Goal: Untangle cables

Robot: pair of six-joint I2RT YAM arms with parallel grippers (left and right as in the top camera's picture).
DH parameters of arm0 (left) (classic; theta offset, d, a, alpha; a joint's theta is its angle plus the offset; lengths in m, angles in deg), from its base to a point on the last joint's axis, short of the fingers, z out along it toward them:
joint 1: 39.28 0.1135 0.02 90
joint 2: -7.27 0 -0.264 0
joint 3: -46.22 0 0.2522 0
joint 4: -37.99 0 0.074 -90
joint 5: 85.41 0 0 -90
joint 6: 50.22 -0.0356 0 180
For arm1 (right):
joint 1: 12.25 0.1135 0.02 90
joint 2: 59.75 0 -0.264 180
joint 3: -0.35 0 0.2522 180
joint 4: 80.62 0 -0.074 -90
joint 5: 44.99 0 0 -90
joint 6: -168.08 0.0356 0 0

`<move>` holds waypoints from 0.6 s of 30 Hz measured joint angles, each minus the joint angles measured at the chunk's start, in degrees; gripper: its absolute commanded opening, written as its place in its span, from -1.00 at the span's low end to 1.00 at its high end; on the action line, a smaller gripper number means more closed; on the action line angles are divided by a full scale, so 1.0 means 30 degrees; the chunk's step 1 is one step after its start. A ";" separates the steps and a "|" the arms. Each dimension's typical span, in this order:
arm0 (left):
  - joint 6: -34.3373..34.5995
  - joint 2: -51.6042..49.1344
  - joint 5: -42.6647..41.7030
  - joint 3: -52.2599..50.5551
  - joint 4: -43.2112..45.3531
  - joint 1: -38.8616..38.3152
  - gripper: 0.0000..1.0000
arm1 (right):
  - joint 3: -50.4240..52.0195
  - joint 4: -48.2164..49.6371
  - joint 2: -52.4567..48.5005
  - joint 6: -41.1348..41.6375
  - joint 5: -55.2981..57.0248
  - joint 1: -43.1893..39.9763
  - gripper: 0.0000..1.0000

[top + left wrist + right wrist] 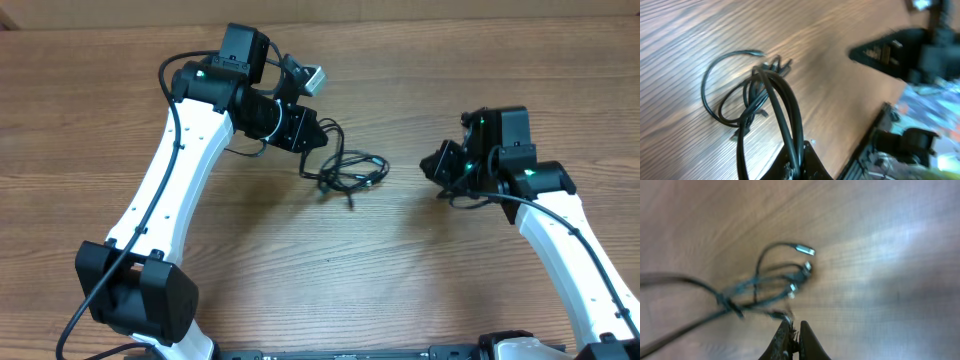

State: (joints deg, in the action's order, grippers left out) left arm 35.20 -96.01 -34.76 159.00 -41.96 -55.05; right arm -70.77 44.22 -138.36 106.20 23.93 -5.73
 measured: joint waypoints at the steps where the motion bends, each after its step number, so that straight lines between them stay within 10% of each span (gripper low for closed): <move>1: 0.0321 0.0000 0.0335 -0.0007 0.0000 -0.0007 -0.92 | 0.0000 -0.0240 0.0000 0.0022 -0.0233 0.0000 -0.93; 4: 0.1617 0.0000 0.1042 -0.0146 0.0058 -0.0168 -0.92 | 0.0000 -0.0386 -0.0015 0.0087 -0.1056 0.0000 -0.67; 7: 0.2433 0.0000 0.1457 -0.0437 0.0066 -0.0546 -0.92 | 0.0000 0.0153 -0.0022 0.0634 -0.2157 0.0000 0.64; 18: 0.2929 0.0000 0.1719 -0.0576 0.0087 -0.1042 -0.92 | -0.0007 0.5617 -0.2834 0.8043 -0.6003 0.2004 0.82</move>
State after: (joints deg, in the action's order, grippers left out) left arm 43.99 -96.01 -29.60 157.28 -41.70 -58.17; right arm -70.80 61.07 -146.86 130.33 5.92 0.28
